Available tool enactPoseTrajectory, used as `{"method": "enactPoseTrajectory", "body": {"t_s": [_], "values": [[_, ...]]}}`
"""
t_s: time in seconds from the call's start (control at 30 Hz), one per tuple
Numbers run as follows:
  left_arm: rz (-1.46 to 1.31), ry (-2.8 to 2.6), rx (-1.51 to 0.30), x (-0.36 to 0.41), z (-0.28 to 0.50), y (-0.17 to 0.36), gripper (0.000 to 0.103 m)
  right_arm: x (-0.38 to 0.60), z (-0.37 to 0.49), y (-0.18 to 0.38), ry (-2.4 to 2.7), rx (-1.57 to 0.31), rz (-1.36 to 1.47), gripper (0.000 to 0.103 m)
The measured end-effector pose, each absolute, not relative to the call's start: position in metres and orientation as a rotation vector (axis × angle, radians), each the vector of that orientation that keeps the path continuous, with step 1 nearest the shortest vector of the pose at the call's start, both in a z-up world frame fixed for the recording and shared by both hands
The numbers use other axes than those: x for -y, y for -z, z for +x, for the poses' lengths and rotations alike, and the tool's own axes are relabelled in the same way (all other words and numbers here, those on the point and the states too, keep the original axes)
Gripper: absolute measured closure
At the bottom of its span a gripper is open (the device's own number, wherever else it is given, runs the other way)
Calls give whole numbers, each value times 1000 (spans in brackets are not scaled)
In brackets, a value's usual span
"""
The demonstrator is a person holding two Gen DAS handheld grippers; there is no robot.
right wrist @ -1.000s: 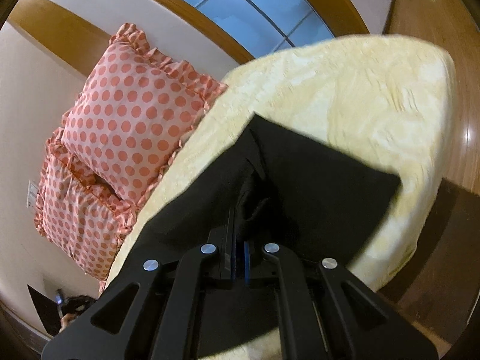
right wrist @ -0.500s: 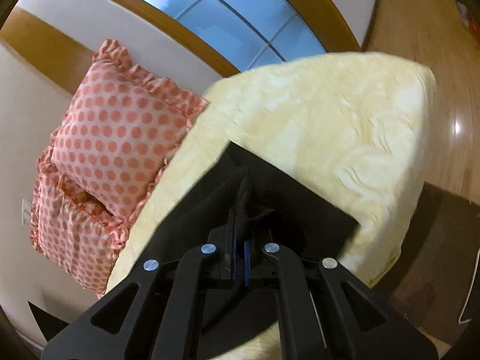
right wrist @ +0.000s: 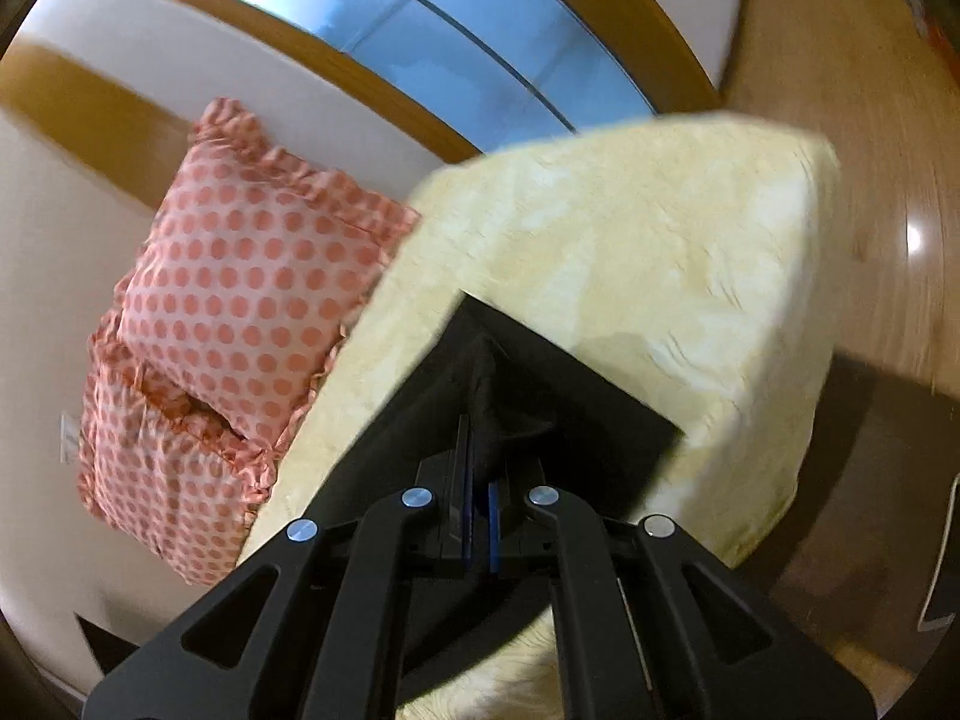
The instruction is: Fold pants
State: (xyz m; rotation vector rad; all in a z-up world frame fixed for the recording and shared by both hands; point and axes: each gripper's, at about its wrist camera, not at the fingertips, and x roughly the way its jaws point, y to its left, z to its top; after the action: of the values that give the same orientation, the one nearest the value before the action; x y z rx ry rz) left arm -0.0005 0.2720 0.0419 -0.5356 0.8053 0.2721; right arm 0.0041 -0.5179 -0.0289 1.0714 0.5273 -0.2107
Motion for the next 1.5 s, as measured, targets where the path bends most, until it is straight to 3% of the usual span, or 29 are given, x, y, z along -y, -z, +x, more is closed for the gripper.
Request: {"method": "enactPoseTrajectory", "body": {"t_s": [0.43,0.53,0.57,0.6,0.7,0.77,0.9,1.27,1.43,1.5], "values": [[-525,-270,-819,-280,-6,-27,87,512,-8,45,257,-602,1000,98],[-478,-280,-804,-274,-14,-36,80,510,-18,33,301,-589,943,69],[-458,-287,-790,-271,-18,-40,76,511,-25,27,329,-558,919,46],[-440,-292,-775,-269,-21,-44,74,512,-31,23,352,-527,898,36],[-352,-311,-704,-253,-34,-60,61,520,-36,20,380,-499,873,38],[-285,-305,-647,-236,-39,-71,49,523,-31,25,367,-508,885,45],[-183,-205,-590,-196,-34,-82,36,522,-19,38,360,-535,882,50],[-220,1,-717,-140,16,-35,34,491,-19,39,250,-513,767,68],[-233,17,-738,-137,20,-21,30,492,-16,41,283,-489,748,71],[-225,29,-728,-135,19,-20,27,491,-13,42,293,-485,733,84]]}}
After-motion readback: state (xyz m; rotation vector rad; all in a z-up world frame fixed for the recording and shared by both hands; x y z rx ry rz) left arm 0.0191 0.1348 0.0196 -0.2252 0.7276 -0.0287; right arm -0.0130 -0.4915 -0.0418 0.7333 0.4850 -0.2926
